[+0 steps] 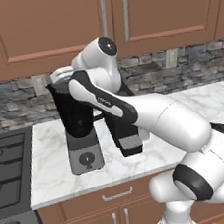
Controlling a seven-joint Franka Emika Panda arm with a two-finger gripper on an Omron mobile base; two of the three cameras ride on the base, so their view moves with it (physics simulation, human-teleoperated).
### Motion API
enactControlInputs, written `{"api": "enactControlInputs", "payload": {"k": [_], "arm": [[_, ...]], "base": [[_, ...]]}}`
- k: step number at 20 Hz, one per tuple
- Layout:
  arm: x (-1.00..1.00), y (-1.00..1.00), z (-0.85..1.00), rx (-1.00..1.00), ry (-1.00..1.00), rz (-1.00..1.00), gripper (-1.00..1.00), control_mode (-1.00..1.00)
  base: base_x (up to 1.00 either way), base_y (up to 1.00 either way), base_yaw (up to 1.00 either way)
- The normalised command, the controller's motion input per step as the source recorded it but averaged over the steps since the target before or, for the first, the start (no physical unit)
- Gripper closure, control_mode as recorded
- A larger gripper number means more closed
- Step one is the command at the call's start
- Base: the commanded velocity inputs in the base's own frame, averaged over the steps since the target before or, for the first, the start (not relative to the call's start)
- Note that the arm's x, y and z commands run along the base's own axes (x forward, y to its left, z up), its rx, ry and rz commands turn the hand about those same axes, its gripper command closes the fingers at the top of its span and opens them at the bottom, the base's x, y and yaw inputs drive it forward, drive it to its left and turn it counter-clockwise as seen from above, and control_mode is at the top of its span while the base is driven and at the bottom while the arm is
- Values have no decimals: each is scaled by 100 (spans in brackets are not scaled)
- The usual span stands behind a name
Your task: Close the lid blender by securely placing the lid on top.
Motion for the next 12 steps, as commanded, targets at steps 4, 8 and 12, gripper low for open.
{"api": "enactControlInputs", "payload": {"k": [4, 8, 12], "arm": [[5, 15, -17, -4, 3, 0, 100, -100], [3, 4, 2, -6, 3, 0, 100, -100], [-1, 1, -29, -11, 0, 0, 100, -100]], "base": [[0, 0, 0], [0, 0, 0], [0, 0, 0]]}}
